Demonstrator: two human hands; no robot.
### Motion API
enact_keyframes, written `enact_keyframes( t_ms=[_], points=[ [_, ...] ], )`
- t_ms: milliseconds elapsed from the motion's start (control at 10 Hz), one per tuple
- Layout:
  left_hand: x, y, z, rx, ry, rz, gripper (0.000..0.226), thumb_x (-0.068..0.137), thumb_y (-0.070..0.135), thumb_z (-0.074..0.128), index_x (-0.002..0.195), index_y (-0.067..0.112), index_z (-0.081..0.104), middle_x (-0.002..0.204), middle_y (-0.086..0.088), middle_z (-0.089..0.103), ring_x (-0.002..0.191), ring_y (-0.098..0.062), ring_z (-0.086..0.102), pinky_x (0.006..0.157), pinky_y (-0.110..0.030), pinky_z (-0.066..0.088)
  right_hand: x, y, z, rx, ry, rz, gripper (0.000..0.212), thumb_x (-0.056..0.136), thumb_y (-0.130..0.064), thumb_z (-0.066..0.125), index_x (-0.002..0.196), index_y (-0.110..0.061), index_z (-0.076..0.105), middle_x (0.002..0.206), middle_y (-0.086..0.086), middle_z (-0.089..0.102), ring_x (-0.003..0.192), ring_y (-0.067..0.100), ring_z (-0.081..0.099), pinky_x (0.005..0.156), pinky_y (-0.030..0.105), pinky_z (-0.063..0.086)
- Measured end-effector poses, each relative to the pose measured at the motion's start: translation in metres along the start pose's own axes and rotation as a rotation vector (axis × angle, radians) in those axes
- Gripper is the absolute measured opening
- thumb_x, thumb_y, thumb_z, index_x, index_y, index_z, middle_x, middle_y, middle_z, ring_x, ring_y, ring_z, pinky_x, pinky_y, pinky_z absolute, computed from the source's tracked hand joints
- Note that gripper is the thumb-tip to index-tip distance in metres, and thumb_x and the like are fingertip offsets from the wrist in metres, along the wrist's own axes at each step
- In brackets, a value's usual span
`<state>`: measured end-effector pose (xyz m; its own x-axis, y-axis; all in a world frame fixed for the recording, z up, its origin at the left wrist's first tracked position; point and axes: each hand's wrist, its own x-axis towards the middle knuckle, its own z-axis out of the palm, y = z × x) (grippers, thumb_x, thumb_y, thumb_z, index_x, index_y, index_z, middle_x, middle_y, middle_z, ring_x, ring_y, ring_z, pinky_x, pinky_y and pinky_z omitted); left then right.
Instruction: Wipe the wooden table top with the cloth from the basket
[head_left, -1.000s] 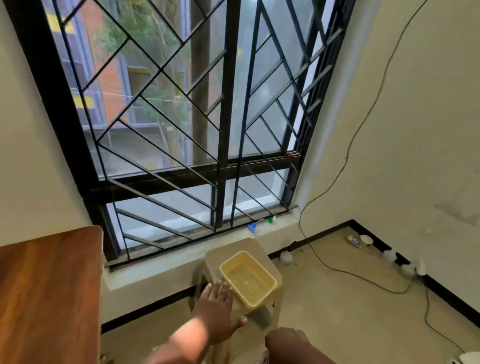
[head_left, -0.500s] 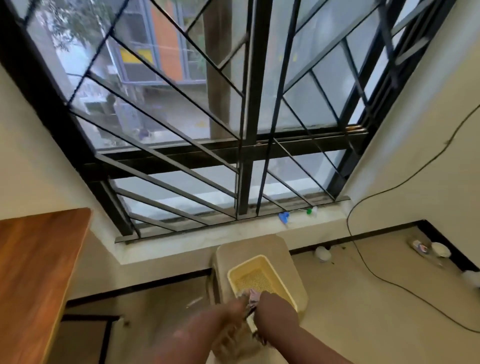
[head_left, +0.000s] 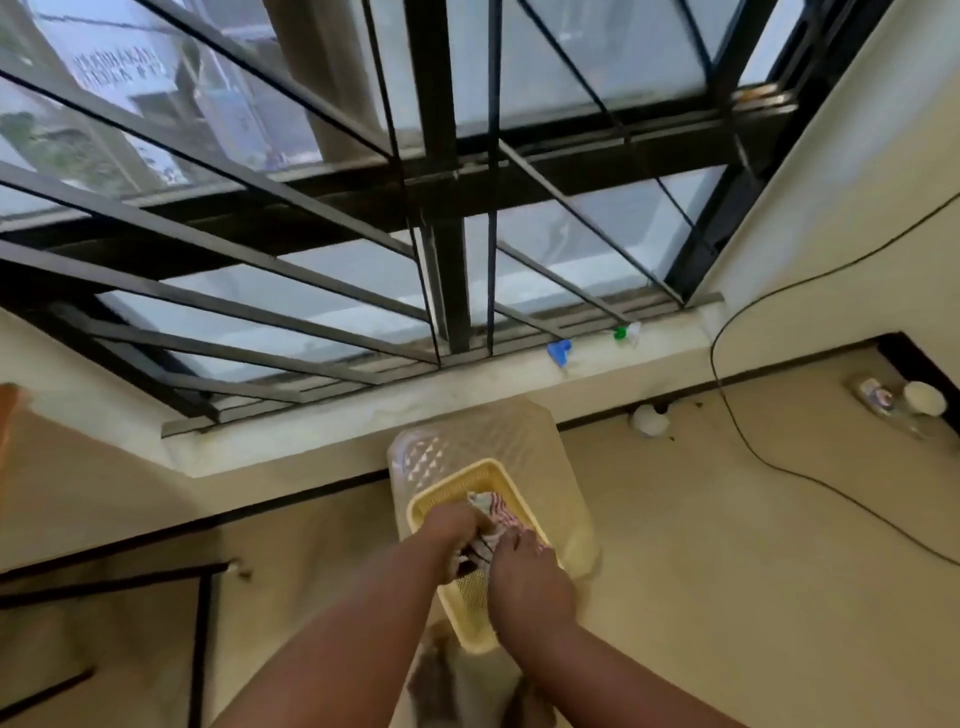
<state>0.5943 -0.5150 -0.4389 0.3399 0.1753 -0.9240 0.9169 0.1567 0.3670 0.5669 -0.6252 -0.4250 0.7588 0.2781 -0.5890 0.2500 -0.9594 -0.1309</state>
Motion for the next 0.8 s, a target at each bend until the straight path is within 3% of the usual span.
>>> enact_keyframes(
  t_ms=[100,200,300,400,500,600,700,800],
  points=[
    [0.029,0.004,0.001,0.068,-0.019,0.033,0.008,0.09,0.002,0.057,0.087,-0.002,0.062,0.049,-0.013,0.059,0.034,-0.018,0.053,0.044,-0.023,0.042,0.019,0.008,0.014,-0.048,0.028,-0.059,0.052,0.1,-0.01,0.023,0.149,0.002,0.01,0.151,0.025,0.024,0.135,0.037,0.03,0.111,0.046,0.026],
    [0.055,0.007,-0.001,0.095,-0.02,0.144,0.018,0.089,-0.002,0.057,0.105,-0.004,0.062,0.073,-0.02,0.063,0.05,-0.025,0.059,0.049,-0.029,0.048,0.041,0.008,0.03,-0.067,0.008,-0.085,0.052,0.101,-0.013,0.022,0.149,0.001,0.006,0.153,0.026,0.02,0.139,0.039,0.023,0.113,0.046,0.02],
    [0.085,0.002,-0.008,0.409,0.128,0.299,0.033,0.087,0.005,0.062,0.119,0.006,0.057,0.106,-0.017,0.065,0.089,-0.029,0.064,0.067,-0.031,0.049,0.057,0.001,0.055,-0.07,-0.058,-0.129,0.057,0.1,-0.02,0.029,0.15,-0.004,0.009,0.152,0.022,0.024,0.138,0.038,0.025,0.11,0.048,0.024],
    [0.102,-0.009,-0.018,0.977,0.227,0.481,0.037,0.088,0.017,0.059,0.123,0.016,0.05,0.119,-0.011,0.06,0.106,-0.029,0.058,0.078,-0.033,0.046,0.062,-0.002,0.089,0.003,-0.237,-0.217,0.078,0.093,-0.028,0.047,0.153,-0.014,-0.001,0.159,0.013,0.008,0.144,0.035,0.01,0.115,0.05,0.016],
    [0.108,-0.02,-0.023,1.301,0.299,0.639,0.041,0.091,0.019,0.049,0.131,0.019,0.038,0.121,-0.011,0.057,0.107,-0.032,0.059,0.077,-0.04,0.047,0.064,0.004,0.108,0.008,-0.258,-0.278,0.083,0.093,-0.033,0.047,0.152,-0.021,-0.01,0.16,0.008,-0.01,0.145,0.032,-0.008,0.115,0.049,0.001],
    [0.105,-0.021,-0.024,1.403,0.348,0.681,0.042,0.095,0.022,0.045,0.135,0.019,0.034,0.125,-0.011,0.055,0.111,-0.032,0.057,0.081,-0.043,0.048,0.066,0.009,0.11,-0.03,-0.267,-0.3,0.082,0.094,-0.035,0.045,0.151,-0.027,-0.012,0.159,0.005,-0.015,0.145,0.031,-0.012,0.115,0.049,-0.002],
    [0.097,-0.021,-0.027,1.334,0.369,0.658,0.039,0.095,0.025,0.044,0.133,0.019,0.038,0.126,-0.008,0.055,0.113,-0.029,0.055,0.085,-0.042,0.046,0.067,0.007,0.107,-0.024,-0.277,-0.295,0.079,0.094,-0.035,0.044,0.152,-0.027,-0.01,0.16,0.005,-0.011,0.146,0.031,-0.009,0.116,0.05,0.001],
    [0.084,-0.022,-0.033,1.353,0.416,0.707,0.041,0.092,0.027,0.045,0.13,0.015,0.04,0.125,-0.01,0.055,0.111,-0.029,0.055,0.087,-0.041,0.044,0.071,0.005,0.092,-0.014,-0.276,-0.271,0.078,0.094,-0.036,0.045,0.153,-0.025,-0.005,0.161,0.005,-0.001,0.146,0.029,0.001,0.115,0.049,0.011]
  ],
)
